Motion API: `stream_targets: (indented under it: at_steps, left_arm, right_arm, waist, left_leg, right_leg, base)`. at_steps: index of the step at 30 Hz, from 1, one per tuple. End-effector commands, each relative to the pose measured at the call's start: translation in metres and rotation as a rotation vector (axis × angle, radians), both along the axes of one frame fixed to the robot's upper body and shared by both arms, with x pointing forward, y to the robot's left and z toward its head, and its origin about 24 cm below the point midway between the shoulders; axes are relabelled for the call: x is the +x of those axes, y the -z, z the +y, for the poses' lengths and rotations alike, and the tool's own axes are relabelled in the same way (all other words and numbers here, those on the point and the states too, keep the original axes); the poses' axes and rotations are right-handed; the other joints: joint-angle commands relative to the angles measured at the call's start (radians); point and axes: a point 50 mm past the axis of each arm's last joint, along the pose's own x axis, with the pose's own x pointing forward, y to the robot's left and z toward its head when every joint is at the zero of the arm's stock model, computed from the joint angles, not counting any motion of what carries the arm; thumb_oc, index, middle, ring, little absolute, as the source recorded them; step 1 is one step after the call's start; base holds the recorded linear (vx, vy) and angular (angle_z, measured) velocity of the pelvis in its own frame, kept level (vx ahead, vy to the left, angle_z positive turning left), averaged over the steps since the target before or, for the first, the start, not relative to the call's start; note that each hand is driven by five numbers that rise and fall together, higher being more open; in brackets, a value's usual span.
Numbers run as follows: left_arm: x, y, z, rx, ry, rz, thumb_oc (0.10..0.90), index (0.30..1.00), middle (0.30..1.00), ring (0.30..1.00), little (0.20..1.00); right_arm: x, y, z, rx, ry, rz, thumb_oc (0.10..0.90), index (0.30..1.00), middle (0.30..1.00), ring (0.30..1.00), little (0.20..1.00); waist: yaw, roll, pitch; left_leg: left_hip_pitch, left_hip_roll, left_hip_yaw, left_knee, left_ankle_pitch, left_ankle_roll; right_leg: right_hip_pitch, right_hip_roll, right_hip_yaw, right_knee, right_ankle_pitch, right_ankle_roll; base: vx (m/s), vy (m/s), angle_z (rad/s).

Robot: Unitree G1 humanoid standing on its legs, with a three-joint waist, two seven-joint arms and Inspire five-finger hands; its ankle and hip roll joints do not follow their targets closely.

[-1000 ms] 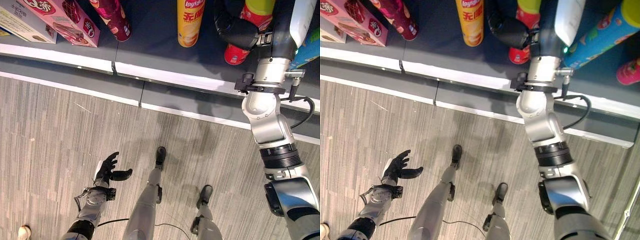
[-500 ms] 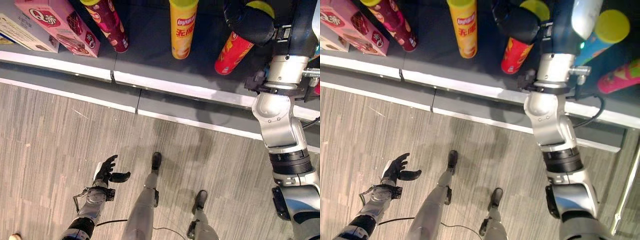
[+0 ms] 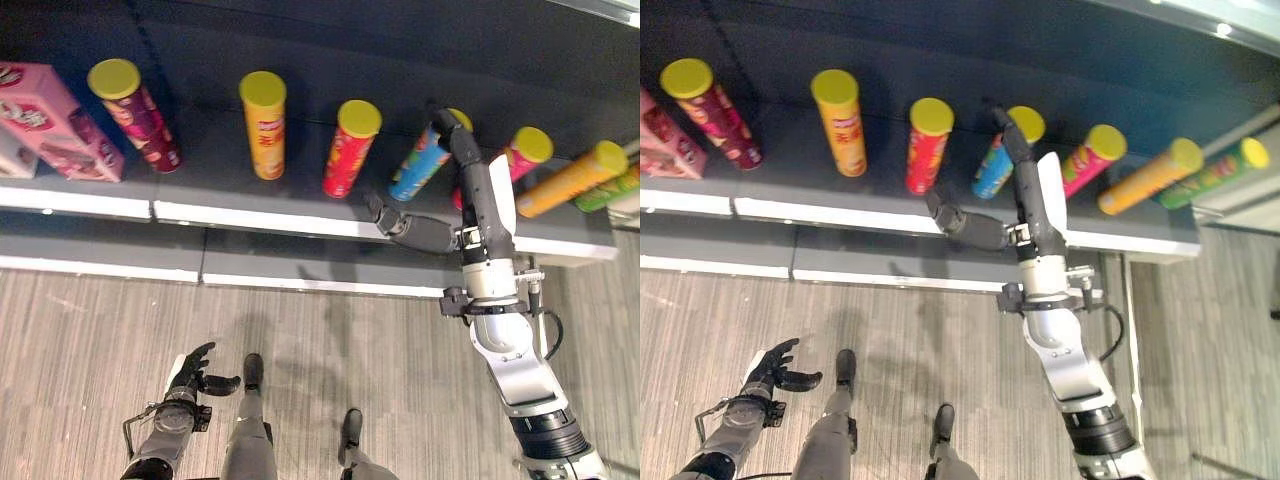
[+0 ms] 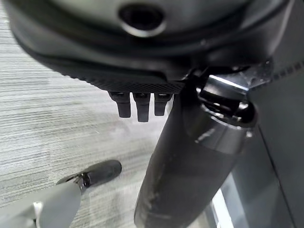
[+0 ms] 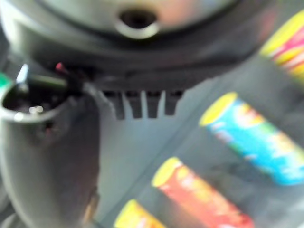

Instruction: Put the goods on the table back onto the shelves and tidy them up.

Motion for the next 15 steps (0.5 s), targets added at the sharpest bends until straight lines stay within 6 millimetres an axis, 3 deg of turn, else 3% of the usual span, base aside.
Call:
stream_targets:
  at_steps: [1,5,8,9,10,11,12,13,14,15]
  left_arm:
    - [0.003,-0.009,0.014,0.058,0.029,-0.020,0.800,0.900,0.900,0.900,0.900]
    - [0.002,-0.008,0.011,0.052,0.046,-0.018,0.800,0.900,0.900,0.900,0.900]
    - [0.005,-0.007,0.007,0.052,0.061,-0.013,0.800,0.900,0.900,0.900,0.900]
    - [0.004,-0.006,0.007,0.049,0.055,-0.008,0.800,0.900,0.900,0.900,0.900]
    - [0.002,-0.006,0.006,0.039,0.050,-0.010,0.800,0.900,0.900,0.900,0.900]
    - [-0.002,-0.005,0.009,0.026,0.029,0.001,0.800,0.900,0.900,0.900,0.900]
    - [-0.002,-0.005,0.009,0.026,0.030,0.001,0.800,0.900,0.900,0.900,0.900]
    - [-0.007,-0.001,0.010,0.021,0.029,0.029,0.800,0.900,0.900,0.900,0.900]
    - [-0.007,-0.001,0.010,0.022,0.031,0.030,0.800,0.900,0.900,0.900,0.900]
    - [-0.011,0.003,0.009,0.034,0.045,0.058,0.800,0.900,0.900,0.900,0.900]
  right_arm:
    - [-0.014,-0.049,-0.012,0.048,-0.026,-0.266,0.800,0.900,0.900,0.900,0.900]
    - [-0.022,-0.041,-0.024,0.060,0.045,-0.258,0.800,0.900,0.900,0.900,0.900]
    - [-0.021,-0.034,-0.027,0.051,0.080,-0.231,0.800,0.900,0.900,0.900,0.900]
    - [-0.019,-0.031,-0.027,0.044,0.088,-0.215,0.800,0.900,0.900,0.900,0.900]
    - [-0.018,-0.031,-0.031,0.039,0.111,-0.212,0.800,0.900,0.900,0.900,0.900]
    - [-0.019,-0.026,-0.043,0.020,0.179,-0.189,0.800,0.900,0.900,0.900,0.900]
    - [-0.019,-0.026,-0.043,0.020,0.181,-0.189,0.800,0.900,0.900,0.900,0.900]
    - [-0.022,-0.017,-0.060,0.039,0.267,-0.158,0.800,0.900,0.900,0.900,0.900]
    - [-0.023,-0.017,-0.061,0.040,0.269,-0.157,0.800,0.900,0.900,0.900,0.900]
    - [-0.027,-0.008,-0.075,0.036,0.340,-0.122,0.800,0.900,0.900,0.900,0.900]
  waist:
    - [0.000,0.018,-0.084]
    - [-0.063,0.036,-0.091]
    - [-0.097,0.053,-0.085]
    - [-0.096,0.059,-0.069]
    - [-0.084,0.069,-0.043]
    - [-0.088,0.058,-0.033]
    - [-0.084,0.056,-0.029]
    - [-0.081,0.028,-0.043]
    - [-0.077,0.026,-0.042]
    - [-0.083,0.011,-0.060]
  left_leg:
    - [0.103,0.086,-0.059,0.143,-0.318,-0.087]
    - [0.127,0.093,-0.003,0.183,-0.354,-0.082]
    - [0.180,0.100,0.074,0.203,-0.368,-0.069]
    - [0.205,0.109,0.118,0.218,-0.361,-0.061]
    - [0.242,0.124,0.157,0.222,-0.348,-0.053]
    - [0.273,0.135,0.222,0.220,-0.332,-0.040]
    - [0.282,0.134,0.226,0.216,-0.332,-0.041]
    - [0.313,0.132,0.278,0.222,-0.344,-0.041]
    - [0.316,0.131,0.280,0.220,-0.344,-0.040]
    - [0.342,0.126,0.296,0.191,-0.335,-0.049]
  right_leg:
    - [0.021,-0.013,0.016,-0.041,0.366,0.080]
    - [-0.017,-0.011,0.074,-0.041,0.425,0.080]
    - [-0.057,0.004,0.084,-0.035,0.418,0.080]
    - [-0.073,0.002,0.032,0.002,0.368,0.080]
    - [-0.063,-0.015,-0.064,0.063,0.231,0.080]
    - [-0.045,-0.026,-0.175,0.139,0.126,0.080]
    - [-0.044,-0.026,-0.171,0.148,0.119,0.080]
    - [-0.012,-0.033,-0.217,0.129,0.091,0.080]
    - [-0.010,-0.034,-0.215,0.127,0.093,0.080]
    - [-0.002,-0.011,-0.196,0.115,0.094,0.080]
  base:
    - [0.05,0.139,-0.44]
    - [0.00,0.175,-0.48]
    - [0.06,0.176,-0.72]
    - [0.01,0.157,-1.23]
    - [-0.13,0.167,-1.31]
    - [-0.14,0.109,-1.35]
    - [-0.06,-0.014,-1.10]
    - [0.03,-0.047,-1.39]
    - [0.09,-0.161,-1.29]
    - [0.39,-0.307,-0.86]
